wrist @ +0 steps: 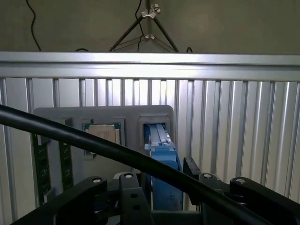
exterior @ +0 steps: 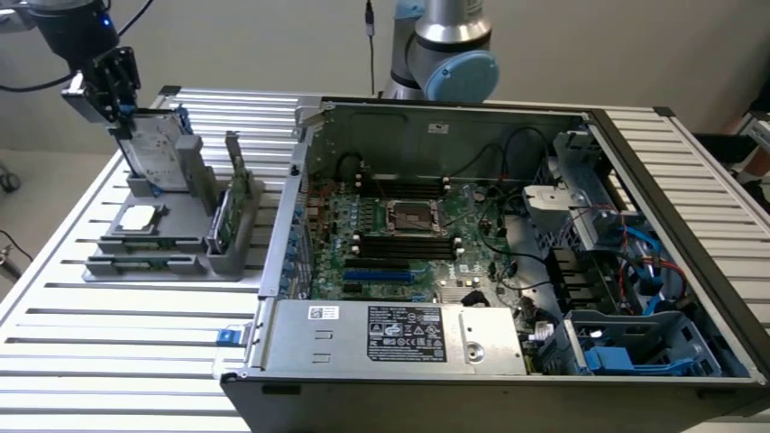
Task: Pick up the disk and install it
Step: 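Pick up the disk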
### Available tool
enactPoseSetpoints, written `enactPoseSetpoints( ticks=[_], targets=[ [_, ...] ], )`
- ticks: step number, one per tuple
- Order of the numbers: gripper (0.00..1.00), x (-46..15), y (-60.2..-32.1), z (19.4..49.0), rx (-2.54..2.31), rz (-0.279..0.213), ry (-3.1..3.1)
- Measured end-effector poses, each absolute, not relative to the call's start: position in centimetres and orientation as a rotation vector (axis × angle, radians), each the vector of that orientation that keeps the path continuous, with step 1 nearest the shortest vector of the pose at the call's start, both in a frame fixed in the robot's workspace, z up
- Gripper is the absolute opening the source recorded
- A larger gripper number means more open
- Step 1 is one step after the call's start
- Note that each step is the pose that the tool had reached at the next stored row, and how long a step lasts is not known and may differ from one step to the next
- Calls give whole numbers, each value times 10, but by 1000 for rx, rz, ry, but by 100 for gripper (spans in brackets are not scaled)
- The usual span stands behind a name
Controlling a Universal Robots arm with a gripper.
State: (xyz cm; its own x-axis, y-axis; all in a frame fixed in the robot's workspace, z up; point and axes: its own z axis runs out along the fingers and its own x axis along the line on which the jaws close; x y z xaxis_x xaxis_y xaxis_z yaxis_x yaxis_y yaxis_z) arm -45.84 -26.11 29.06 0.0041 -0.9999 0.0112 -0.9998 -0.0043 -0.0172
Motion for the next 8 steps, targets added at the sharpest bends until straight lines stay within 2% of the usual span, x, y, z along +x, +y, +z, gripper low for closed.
enactPoseSetpoints(
  ticks=[2, 3, 5, 6, 8],
  targets=[
    [45, -458, -261, 290, -2222, -31, 2215],
    [38, -458, -261, 290, -2222, -31, 2215],
    [38, -458, -261, 290, -2222, -31, 2215],
    [33, -458, -261, 290, -2221, -31, 2216],
    [33, -458, -261, 290, -2221, -30, 2217]
  ],
)
